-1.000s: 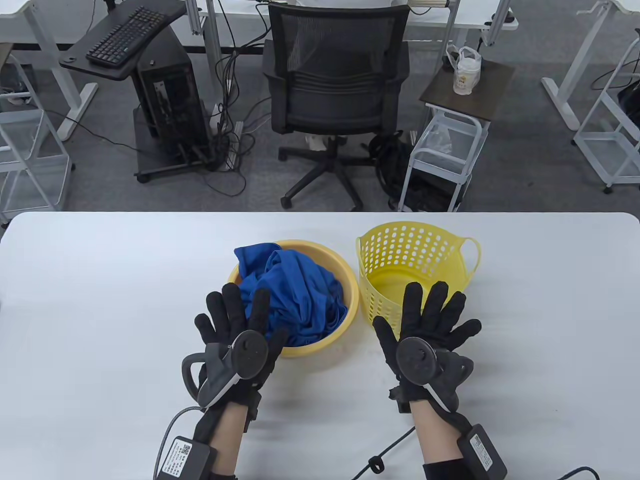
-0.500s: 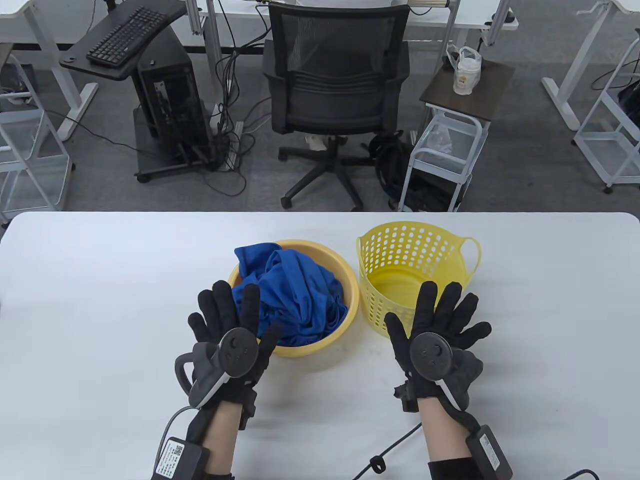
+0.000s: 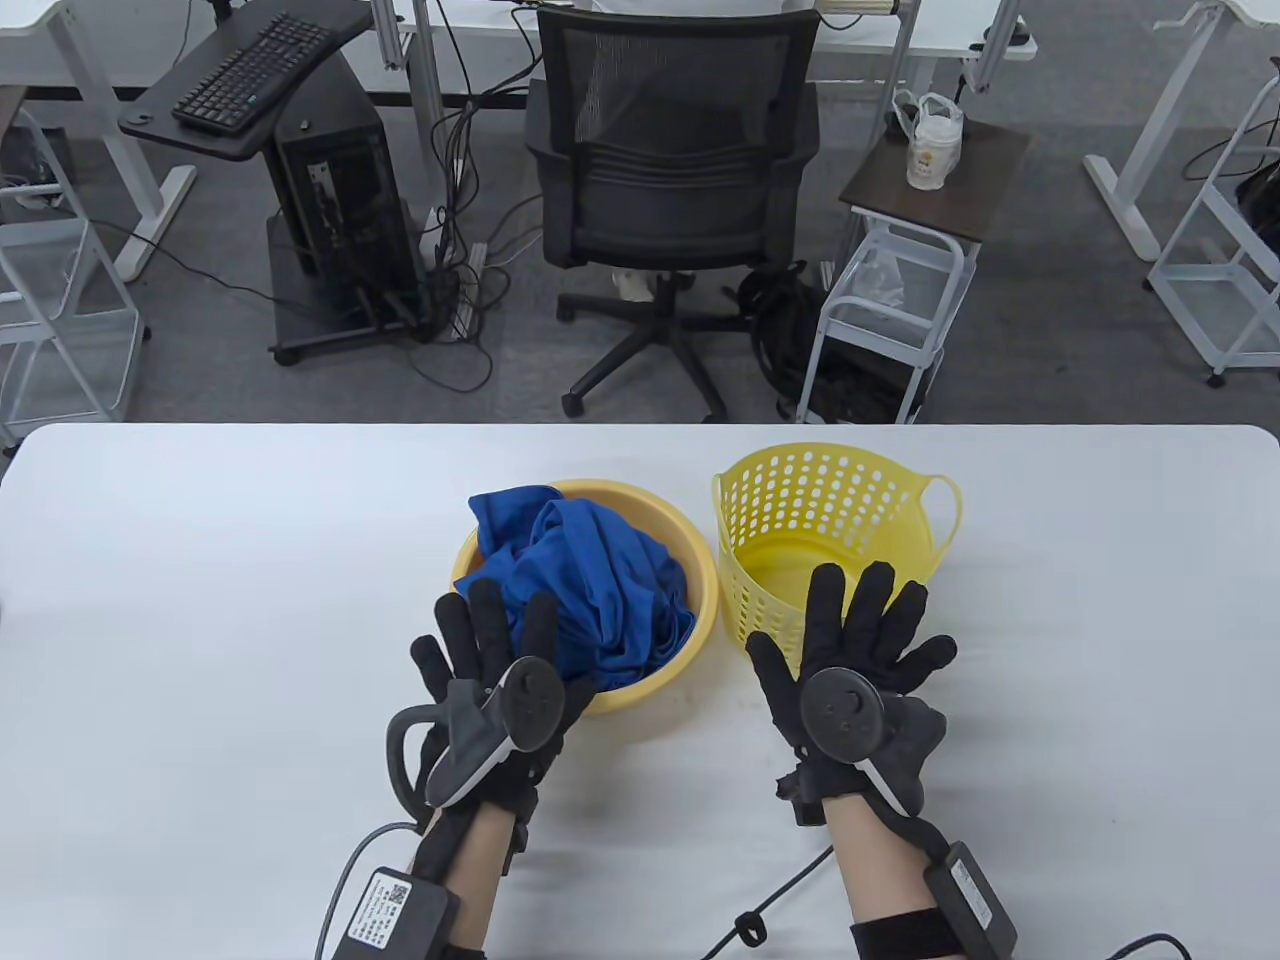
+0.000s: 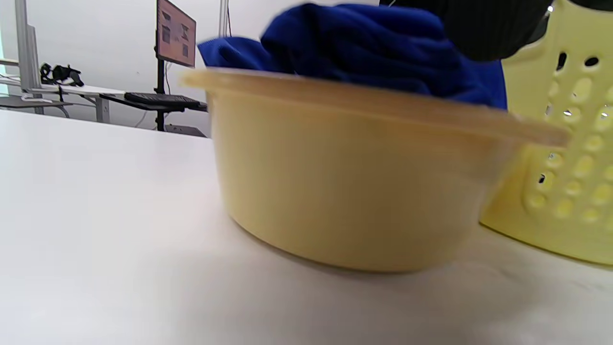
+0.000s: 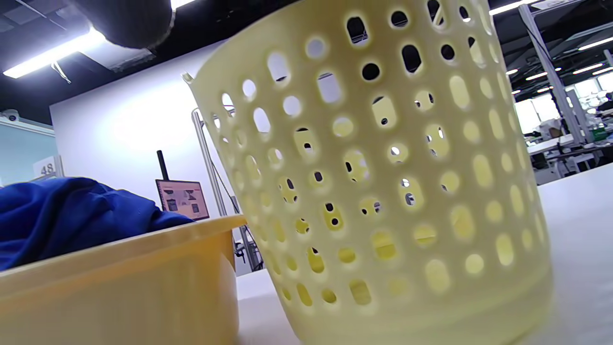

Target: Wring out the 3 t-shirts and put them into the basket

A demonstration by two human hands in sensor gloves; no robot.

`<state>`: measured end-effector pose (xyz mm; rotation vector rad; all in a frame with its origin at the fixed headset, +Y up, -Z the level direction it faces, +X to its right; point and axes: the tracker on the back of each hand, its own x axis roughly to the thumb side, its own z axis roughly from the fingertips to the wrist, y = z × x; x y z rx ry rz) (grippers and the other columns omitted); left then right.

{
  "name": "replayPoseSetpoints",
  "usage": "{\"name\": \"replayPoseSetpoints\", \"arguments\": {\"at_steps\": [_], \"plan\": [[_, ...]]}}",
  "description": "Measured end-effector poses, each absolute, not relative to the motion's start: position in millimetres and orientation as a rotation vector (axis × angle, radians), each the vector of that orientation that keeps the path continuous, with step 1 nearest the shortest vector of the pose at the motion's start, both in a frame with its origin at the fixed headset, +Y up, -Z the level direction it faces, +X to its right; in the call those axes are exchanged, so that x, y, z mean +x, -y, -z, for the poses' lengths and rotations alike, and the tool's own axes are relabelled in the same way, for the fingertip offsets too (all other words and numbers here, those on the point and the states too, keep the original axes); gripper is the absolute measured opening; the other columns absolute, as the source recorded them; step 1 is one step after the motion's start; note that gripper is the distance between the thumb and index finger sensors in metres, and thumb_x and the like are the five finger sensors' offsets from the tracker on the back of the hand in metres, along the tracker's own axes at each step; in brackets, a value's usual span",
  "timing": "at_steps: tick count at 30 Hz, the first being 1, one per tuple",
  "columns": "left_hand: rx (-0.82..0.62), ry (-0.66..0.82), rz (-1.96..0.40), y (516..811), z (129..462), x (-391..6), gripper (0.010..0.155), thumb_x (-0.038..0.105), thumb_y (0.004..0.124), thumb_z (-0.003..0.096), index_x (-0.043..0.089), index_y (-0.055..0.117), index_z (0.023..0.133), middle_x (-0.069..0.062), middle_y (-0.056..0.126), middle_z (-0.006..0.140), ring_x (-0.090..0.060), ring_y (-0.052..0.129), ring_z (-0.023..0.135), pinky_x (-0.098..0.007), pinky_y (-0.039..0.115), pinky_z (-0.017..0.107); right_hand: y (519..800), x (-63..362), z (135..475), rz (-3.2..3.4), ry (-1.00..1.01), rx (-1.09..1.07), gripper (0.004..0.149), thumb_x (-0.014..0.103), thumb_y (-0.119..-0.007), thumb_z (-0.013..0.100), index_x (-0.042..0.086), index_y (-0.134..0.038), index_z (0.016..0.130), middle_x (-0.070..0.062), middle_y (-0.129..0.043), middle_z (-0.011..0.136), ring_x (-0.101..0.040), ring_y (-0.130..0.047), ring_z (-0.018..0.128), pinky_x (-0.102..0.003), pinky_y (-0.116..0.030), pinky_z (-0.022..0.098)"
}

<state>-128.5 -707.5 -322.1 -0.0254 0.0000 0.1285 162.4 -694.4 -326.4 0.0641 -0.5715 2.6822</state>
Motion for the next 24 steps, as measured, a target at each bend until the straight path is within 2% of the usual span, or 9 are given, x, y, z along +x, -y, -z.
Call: {"name": "replayPoseSetpoints", "arguments": {"at_steps": [3, 7, 9, 12, 13, 15, 18, 21, 24], "plan": [[-0.04, -0.017, -0.135, 710.9, 334.0, -106.8, 0.088, 0.071, 0.069, 0.0524, 0.035, 0.024, 0.118, -0.013, -0.003, 0.12, -0.042, -0.004, 0.105, -0.066, 0.011, 0.073, 688.5, 163.4, 324.1, -2.647, 0.607, 0.082, 0.085, 0.059, -0.061, 0.06, 0.016, -0.009, 0.111, -0.025, 0.011, 0.109, -0.056, 0.015, 0.091, -0.081, 0.002, 0.05], [-0.016, -0.102, 0.013, 711.1, 353.2, -80.8, 0.09, 0.074, 0.068, 0.0503, 0.024, 0.036, 0.119, -0.014, 0.006, 0.122, -0.042, -0.001, 0.106, -0.067, 0.011, 0.072, 687.1, 163.7, 324.3, -2.641, 0.605, 0.088, 0.084, 0.058, -0.062, 0.06, 0.016, -0.01, 0.111, -0.026, 0.011, 0.109, -0.056, 0.015, 0.091, -0.082, 0.001, 0.05], [0.004, -0.146, 0.001, 711.0, 363.5, -70.1, 0.094, 0.076, 0.068, 0.0488, 0.018, 0.04, 0.117, -0.016, 0.011, 0.123, -0.044, 0.003, 0.107, -0.068, 0.011, 0.071, 686.9, 164.2, 324.1, -2.64, 0.596, 0.09, 0.085, 0.058, -0.062, 0.06, 0.016, -0.01, 0.111, -0.026, 0.011, 0.109, -0.056, 0.015, 0.091, -0.082, 0.001, 0.05], [-0.02, -0.261, 0.032, 708.1, 375.3, -58.0, 0.091, 0.069, 0.078, 0.0508, 0.016, 0.042, 0.116, -0.019, 0.016, 0.123, -0.047, 0.007, 0.107, -0.07, 0.013, 0.071, 684.6, 164.9, 322.8, -2.623, 0.609, 0.099, 0.084, 0.058, -0.062, 0.06, 0.016, -0.01, 0.111, -0.027, 0.011, 0.108, -0.057, 0.014, 0.091, -0.082, 0.0, 0.051], [-0.036, -0.284, 0.084, 705.7, 377.7, -55.7, 0.086, 0.063, 0.079, 0.0539, 0.017, 0.041, 0.116, -0.019, 0.018, 0.123, -0.05, 0.012, 0.107, -0.071, 0.018, 0.072, 684.4, 164.8, 322.4, -2.62, 0.61, 0.101, 0.085, 0.058, -0.062, 0.06, 0.016, -0.01, 0.111, -0.027, 0.011, 0.108, -0.057, 0.014, 0.091, -0.082, -0.001, 0.051], [0.004, -0.306, 0.174, 696.1, 380.3, -55.9, 0.072, 0.052, 0.076, 0.0586, 0.022, 0.044, 0.115, -0.024, 0.036, 0.121, -0.055, 0.049, 0.105, -0.068, 0.048, 0.074, 684.6, 164.2, 321.8, -2.625, 0.61, 0.105, 0.084, 0.057, -0.062, 0.06, 0.016, -0.01, 0.112, -0.027, 0.011, 0.108, -0.058, 0.014, 0.091, -0.082, -0.001, 0.051], [0.053, -0.351, 0.174, 670.6, 379.5, -70.8, 0.063, 0.031, 0.074, 0.0601, 0.031, 0.042, 0.115, -0.025, 0.064, 0.111, -0.037, 0.088, 0.09, -0.054, 0.077, 0.067, 683.6, 163.1, 321.7, -2.627, 0.616, 0.113, 0.085, 0.057, -0.063, 0.06, 0.016, -0.01, 0.111, -0.027, 0.011, 0.108, -0.058, 0.014, 0.091, -0.082, -0.001, 0.051], [0.067, -0.38, 0.102, 639.8, 375.2, -96.1, 0.065, 0.02, 0.073, 0.0586, 0.036, 0.042, 0.113, -0.022, 0.07, 0.109, -0.024, 0.102, 0.075, -0.045, 0.089, 0.057, 682.5, 163.5, 320.6, -2.626, 0.624, 0.112, 0.084, 0.057, -0.062, 0.06, 0.015, -0.01, 0.112, -0.028, 0.011, 0.108, -0.058, 0.013, 0.091, -0.082, -0.001, 0.051], [0.089, -0.416, -0.004, 607.0, 366.4, -121.5, 0.068, 0.017, 0.072, 0.0586, 0.038, 0.036, 0.113, -0.023, 0.066, 0.11, -0.022, 0.103, 0.073, -0.046, 0.09, 0.056, 682.0, 164.3, 319.9, -2.623, 0.628, 0.109, 0.084, 0.057, -0.062, 0.06, 0.015, -0.01, 0.112, -0.028, 0.011, 0.108, -0.058, 0.013, 0.091, -0.082, -0.001, 0.051]]}}
